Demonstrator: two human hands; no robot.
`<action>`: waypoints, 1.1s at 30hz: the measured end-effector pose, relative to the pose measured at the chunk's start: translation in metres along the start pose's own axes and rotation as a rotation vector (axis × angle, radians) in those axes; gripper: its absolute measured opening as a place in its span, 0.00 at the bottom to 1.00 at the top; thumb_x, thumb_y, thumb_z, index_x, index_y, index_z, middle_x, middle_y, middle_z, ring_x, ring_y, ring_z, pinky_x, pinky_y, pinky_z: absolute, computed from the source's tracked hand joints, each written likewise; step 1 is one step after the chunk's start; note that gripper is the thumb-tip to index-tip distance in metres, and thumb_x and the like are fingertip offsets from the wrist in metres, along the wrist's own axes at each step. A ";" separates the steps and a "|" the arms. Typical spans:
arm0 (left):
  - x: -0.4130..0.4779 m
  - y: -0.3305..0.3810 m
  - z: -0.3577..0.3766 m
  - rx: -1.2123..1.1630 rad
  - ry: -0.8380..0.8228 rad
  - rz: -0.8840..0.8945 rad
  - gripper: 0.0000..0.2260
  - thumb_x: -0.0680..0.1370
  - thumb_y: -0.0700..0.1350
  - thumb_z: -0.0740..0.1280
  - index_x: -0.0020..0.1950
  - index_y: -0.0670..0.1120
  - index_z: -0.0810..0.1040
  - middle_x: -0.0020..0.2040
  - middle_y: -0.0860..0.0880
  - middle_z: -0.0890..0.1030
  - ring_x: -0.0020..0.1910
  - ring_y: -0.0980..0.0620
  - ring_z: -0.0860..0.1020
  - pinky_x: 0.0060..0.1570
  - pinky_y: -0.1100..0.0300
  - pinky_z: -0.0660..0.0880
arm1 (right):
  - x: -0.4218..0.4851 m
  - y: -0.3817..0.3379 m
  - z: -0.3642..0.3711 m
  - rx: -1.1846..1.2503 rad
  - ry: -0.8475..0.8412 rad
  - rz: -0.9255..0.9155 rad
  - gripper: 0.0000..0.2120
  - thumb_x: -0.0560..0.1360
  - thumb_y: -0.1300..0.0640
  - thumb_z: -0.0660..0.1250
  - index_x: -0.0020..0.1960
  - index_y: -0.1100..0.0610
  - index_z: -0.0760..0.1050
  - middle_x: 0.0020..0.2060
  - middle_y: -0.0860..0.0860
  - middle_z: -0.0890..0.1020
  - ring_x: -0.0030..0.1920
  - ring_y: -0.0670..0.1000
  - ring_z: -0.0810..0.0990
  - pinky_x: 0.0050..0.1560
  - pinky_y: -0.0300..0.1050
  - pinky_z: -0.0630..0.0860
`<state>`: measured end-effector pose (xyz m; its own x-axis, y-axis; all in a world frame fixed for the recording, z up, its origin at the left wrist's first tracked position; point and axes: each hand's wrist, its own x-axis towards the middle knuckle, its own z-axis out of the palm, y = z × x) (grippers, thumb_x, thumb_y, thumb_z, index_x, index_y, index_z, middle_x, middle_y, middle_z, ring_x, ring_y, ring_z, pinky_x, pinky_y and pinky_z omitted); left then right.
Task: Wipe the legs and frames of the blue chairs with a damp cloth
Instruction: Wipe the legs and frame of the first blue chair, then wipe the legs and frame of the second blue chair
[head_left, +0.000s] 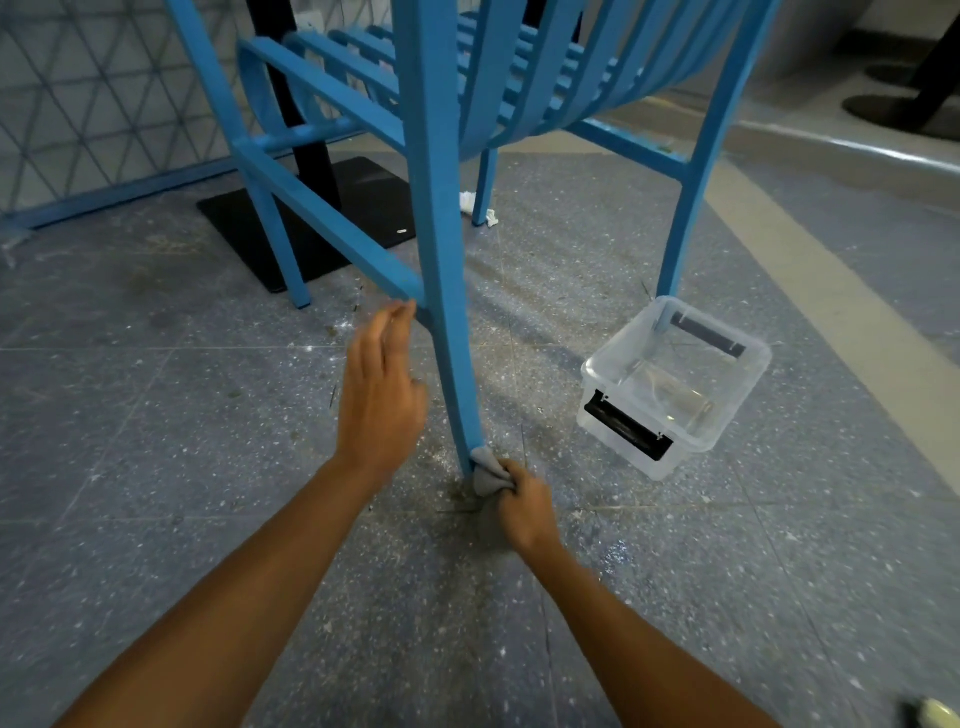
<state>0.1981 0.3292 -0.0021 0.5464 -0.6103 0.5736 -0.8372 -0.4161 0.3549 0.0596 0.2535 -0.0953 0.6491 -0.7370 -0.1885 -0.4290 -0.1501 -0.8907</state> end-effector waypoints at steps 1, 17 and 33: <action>-0.011 0.000 0.001 -0.004 0.045 0.052 0.28 0.70 0.35 0.59 0.70 0.45 0.60 0.66 0.45 0.64 0.64 0.46 0.65 0.61 0.45 0.69 | 0.001 -0.003 -0.010 -0.014 -0.011 -0.028 0.14 0.77 0.68 0.55 0.59 0.61 0.75 0.48 0.54 0.79 0.47 0.50 0.76 0.42 0.34 0.73; 0.023 0.136 0.050 -0.623 -0.646 -0.239 0.45 0.66 0.46 0.76 0.76 0.47 0.53 0.62 0.50 0.73 0.63 0.51 0.72 0.61 0.59 0.71 | 0.039 -0.078 -0.186 0.049 -0.231 -0.091 0.09 0.73 0.62 0.64 0.49 0.67 0.79 0.43 0.57 0.80 0.43 0.49 0.78 0.44 0.38 0.77; 0.164 0.340 0.048 -0.449 -0.479 -0.593 0.04 0.77 0.42 0.64 0.42 0.46 0.75 0.32 0.54 0.72 0.33 0.54 0.72 0.28 0.70 0.66 | 0.074 -0.122 -0.407 0.131 -0.062 -0.127 0.17 0.75 0.69 0.62 0.63 0.62 0.72 0.57 0.52 0.76 0.57 0.45 0.73 0.46 0.19 0.70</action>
<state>0.0042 0.0553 0.1766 0.7596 -0.6368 -0.1321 -0.2877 -0.5112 0.8098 -0.0955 -0.0507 0.1677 0.7321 -0.6749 -0.0922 -0.2579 -0.1494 -0.9545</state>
